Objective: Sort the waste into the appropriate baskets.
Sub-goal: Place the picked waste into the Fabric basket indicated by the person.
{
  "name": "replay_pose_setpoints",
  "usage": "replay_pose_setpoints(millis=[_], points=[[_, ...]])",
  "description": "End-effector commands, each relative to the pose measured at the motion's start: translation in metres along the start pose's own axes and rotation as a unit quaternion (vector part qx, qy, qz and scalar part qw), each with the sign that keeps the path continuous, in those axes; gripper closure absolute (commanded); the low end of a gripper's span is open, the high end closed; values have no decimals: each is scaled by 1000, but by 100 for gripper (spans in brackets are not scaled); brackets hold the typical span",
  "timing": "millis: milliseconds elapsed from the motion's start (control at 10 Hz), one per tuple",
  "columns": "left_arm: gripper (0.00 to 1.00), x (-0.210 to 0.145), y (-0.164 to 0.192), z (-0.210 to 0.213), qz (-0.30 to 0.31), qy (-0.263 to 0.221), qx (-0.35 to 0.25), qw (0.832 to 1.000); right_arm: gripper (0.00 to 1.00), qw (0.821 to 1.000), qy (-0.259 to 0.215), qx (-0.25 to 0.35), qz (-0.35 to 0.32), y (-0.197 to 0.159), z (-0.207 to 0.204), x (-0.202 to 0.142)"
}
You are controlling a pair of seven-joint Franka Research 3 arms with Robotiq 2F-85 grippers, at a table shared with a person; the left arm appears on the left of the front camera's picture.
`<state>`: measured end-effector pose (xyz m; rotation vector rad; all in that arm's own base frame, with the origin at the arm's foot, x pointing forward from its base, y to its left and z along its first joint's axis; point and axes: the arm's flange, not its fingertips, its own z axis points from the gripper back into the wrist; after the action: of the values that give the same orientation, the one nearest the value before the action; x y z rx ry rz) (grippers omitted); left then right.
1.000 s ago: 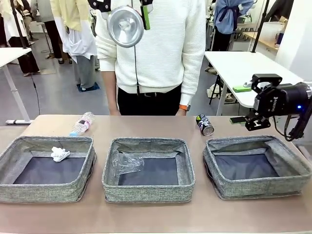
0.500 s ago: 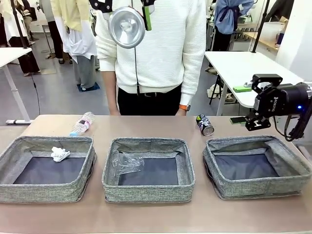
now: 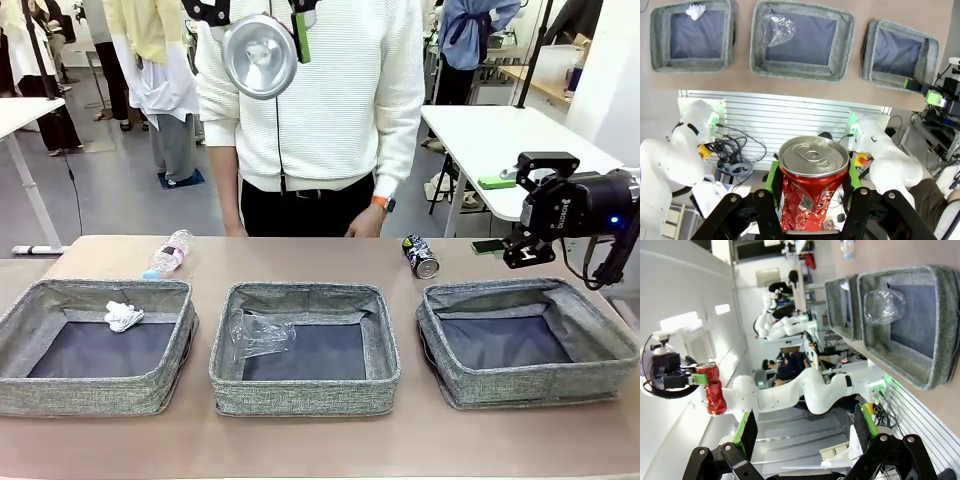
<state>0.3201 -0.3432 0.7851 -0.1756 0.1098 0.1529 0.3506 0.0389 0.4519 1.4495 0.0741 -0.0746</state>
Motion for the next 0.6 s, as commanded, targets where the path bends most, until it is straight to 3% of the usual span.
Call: replay_pose_setpoints(millis=[0,500], points=[[42,-2,5,-2,3,-2,4,1000,0,1000,6,-5,-7,5,3,0],[42,-2,5,-2,3,-2,4,1000,0,1000,6,-5,-7,5,3,0]])
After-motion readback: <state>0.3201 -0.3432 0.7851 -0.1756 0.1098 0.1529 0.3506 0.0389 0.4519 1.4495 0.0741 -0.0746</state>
